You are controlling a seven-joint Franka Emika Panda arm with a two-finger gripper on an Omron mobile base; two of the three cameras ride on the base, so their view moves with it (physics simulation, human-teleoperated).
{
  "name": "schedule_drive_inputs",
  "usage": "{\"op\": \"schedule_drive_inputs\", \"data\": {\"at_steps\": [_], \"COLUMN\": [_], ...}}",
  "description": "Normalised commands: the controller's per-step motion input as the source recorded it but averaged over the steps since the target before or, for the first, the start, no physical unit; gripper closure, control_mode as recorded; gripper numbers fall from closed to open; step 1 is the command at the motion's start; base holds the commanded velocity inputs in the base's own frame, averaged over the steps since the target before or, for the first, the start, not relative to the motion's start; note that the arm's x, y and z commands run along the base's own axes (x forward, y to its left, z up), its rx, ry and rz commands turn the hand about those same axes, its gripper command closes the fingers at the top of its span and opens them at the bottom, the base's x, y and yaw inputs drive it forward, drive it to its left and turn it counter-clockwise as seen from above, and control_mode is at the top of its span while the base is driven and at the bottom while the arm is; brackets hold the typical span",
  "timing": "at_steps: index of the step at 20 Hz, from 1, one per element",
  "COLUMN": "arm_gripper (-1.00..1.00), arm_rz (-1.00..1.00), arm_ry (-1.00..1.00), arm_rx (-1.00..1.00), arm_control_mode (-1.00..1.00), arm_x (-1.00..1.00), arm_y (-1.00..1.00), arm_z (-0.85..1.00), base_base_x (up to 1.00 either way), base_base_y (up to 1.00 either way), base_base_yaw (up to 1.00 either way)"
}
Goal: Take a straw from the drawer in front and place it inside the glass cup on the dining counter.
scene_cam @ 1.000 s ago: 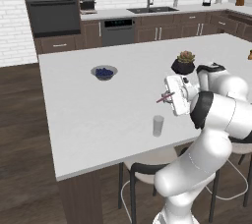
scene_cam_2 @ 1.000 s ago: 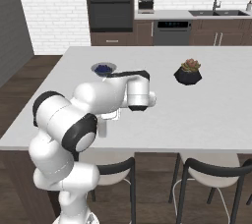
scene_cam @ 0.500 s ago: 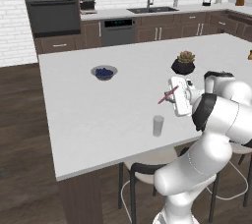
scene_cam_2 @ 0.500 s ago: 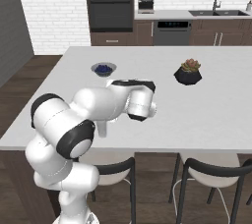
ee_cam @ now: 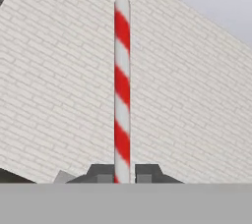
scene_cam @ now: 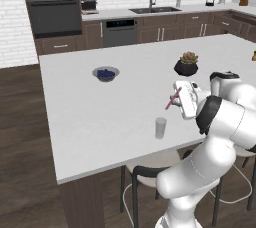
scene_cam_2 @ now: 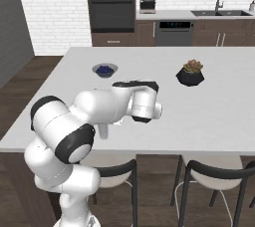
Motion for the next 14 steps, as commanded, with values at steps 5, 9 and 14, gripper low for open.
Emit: {"op": "schedule_drive_inputs", "data": {"at_steps": [5, 9, 14], "arm_gripper": [1.0, 1.0, 1.0], "arm_rz": [0.0, 0.0, 0.0], "arm_ry": [0.19, 0.25, 0.18], "arm_rx": [-0.07, 0.0, 0.0], "arm_control_mode": [-1.0, -1.0, -1.0], "arm_x": [0.0, 0.01, 0.0], "arm_y": [0.0, 0.01, 0.0], "arm_z": [-0.21, -0.03, -0.07], "base_base_x": [0.0, 0.0, 0.0], "base_base_y": [0.0, 0.0, 0.0], "base_base_yaw": [0.0, 0.0, 0.0]}}
